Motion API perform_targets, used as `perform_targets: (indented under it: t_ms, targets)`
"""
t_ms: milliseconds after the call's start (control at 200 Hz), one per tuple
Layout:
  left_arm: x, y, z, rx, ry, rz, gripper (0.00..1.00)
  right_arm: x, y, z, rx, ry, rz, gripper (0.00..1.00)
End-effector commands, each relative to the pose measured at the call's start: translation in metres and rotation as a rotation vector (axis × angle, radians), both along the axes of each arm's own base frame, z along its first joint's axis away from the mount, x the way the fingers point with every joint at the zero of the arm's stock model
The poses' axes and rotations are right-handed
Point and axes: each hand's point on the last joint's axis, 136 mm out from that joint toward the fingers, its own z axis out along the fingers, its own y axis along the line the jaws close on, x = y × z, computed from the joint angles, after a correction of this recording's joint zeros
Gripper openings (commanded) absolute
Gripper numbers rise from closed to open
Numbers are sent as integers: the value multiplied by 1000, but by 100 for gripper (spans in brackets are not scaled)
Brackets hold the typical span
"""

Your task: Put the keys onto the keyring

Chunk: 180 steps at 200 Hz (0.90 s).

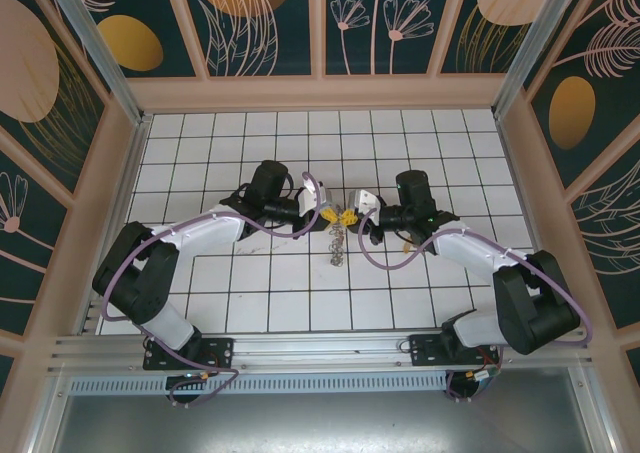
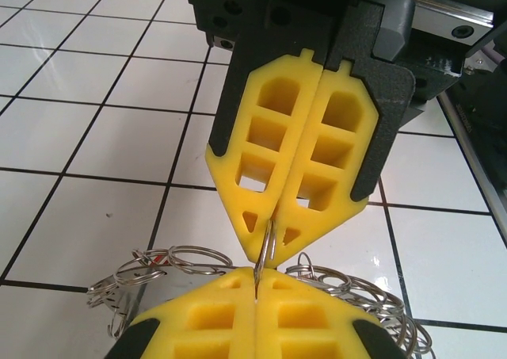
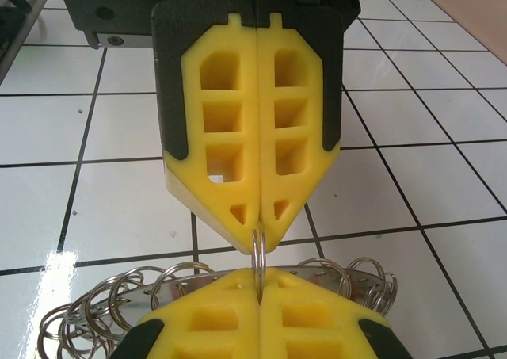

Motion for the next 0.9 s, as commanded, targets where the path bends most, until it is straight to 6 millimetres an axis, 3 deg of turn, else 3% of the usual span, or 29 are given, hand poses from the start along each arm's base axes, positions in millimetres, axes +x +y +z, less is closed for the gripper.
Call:
perform_targets:
  t_ms: [0, 130, 295, 896]
  targets:
    - [-6, -3, 5, -3, 5, -32, 0, 0, 7, 13, 59, -47, 34, 0]
    - [-10, -2, 1, -2, 14, -41, 12, -2, 7, 18, 110, -47, 43, 0]
    - [-11, -4, 0, -18, 3, -70, 17, -8, 6, 20, 151, -18, 83, 0]
    - [-9, -9, 19, -116, -11, -52, 18, -10, 2, 19, 167, 24, 100, 0]
